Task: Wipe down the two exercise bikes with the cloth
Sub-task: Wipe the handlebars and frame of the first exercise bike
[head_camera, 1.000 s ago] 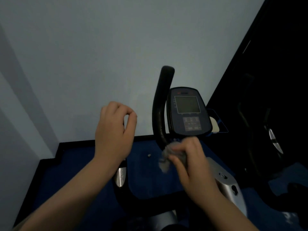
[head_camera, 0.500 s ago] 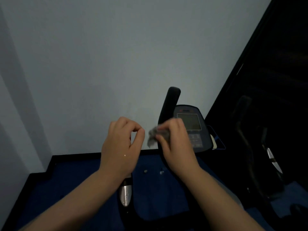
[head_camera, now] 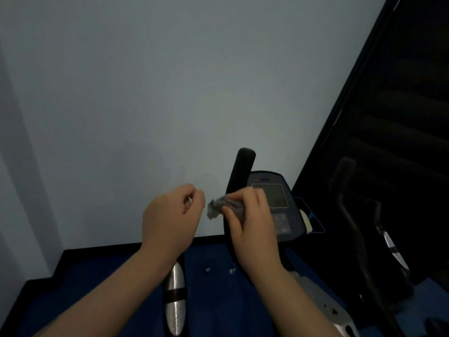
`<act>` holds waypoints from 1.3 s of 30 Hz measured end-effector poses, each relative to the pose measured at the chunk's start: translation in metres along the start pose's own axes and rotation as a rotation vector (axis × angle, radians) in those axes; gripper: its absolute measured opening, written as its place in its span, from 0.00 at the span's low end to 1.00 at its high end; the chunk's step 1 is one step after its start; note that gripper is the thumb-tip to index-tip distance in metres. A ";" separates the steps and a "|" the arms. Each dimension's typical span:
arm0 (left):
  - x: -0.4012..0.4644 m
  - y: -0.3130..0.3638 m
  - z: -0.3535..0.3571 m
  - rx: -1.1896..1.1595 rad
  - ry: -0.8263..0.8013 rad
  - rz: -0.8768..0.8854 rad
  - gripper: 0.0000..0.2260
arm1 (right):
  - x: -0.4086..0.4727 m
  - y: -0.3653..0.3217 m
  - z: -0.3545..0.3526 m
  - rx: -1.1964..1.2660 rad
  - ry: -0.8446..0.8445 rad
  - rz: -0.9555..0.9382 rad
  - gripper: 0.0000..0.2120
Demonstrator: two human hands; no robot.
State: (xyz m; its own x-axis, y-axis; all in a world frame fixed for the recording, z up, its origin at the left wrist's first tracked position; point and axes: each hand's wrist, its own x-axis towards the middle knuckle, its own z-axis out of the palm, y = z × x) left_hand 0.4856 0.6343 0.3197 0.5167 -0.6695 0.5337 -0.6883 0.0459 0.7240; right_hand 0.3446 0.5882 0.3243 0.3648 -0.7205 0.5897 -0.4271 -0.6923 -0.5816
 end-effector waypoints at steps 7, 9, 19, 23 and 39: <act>-0.001 -0.002 -0.001 -0.004 0.001 0.011 0.15 | 0.024 -0.009 -0.048 0.081 -0.048 -0.100 0.11; -0.001 -0.002 -0.001 -0.015 0.003 0.025 0.15 | 0.064 -0.023 -0.051 0.036 0.069 -0.172 0.12; -0.001 -0.004 -0.001 -0.033 -0.012 0.056 0.15 | 0.036 0.005 -0.033 0.283 0.159 0.082 0.17; -0.001 -0.003 -0.002 -0.053 0.003 0.052 0.15 | 0.062 0.000 -0.025 0.413 0.257 0.142 0.14; -0.001 -0.005 -0.002 -0.108 0.008 0.008 0.14 | 0.047 -0.024 -0.013 -0.519 0.068 -0.304 0.10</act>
State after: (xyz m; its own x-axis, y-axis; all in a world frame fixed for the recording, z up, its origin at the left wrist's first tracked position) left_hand 0.4896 0.6359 0.3163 0.5157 -0.6631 0.5426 -0.6339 0.1307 0.7623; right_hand 0.3610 0.5715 0.3733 0.4871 -0.4776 0.7312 -0.6663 -0.7445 -0.0423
